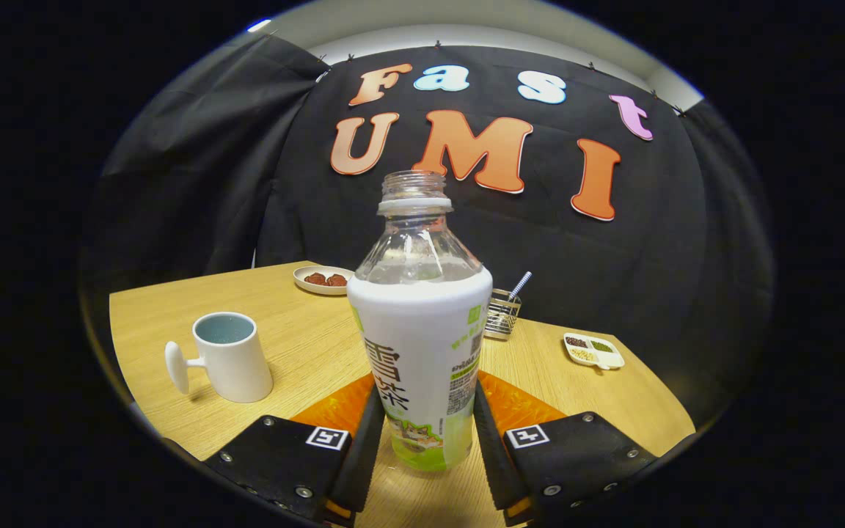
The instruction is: Take the bottle from table, then pour the juice into the cup, finally place the bottle on the coaster
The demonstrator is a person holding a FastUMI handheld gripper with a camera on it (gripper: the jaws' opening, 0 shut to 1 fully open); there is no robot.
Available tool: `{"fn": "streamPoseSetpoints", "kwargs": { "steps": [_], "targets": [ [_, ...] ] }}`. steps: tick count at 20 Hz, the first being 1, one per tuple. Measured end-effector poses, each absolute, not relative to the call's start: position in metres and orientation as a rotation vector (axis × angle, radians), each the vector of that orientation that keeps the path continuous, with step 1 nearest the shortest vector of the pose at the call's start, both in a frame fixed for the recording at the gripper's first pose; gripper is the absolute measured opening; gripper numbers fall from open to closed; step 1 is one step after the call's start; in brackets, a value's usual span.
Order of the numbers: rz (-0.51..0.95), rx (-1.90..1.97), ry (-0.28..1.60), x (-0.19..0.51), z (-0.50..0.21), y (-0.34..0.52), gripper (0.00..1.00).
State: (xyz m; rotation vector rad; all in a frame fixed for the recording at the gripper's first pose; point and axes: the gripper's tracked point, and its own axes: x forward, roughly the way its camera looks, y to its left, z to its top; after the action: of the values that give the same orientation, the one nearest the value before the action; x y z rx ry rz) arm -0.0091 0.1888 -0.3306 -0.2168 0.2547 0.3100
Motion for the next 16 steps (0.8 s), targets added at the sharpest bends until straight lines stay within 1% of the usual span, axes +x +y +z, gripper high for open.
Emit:
{"fn": "streamPoseSetpoints", "kwargs": {
  "steps": [7,13,16],
  "targets": [
    [0.343,-0.262,0.251,-0.005,-0.324,0.221,0.64],
    [0.386,-0.462,0.169,-0.005,-0.301,0.245,0.64],
    [0.372,-0.587,0.125,0.0,-0.3,0.25,0.63]
  ]
}}
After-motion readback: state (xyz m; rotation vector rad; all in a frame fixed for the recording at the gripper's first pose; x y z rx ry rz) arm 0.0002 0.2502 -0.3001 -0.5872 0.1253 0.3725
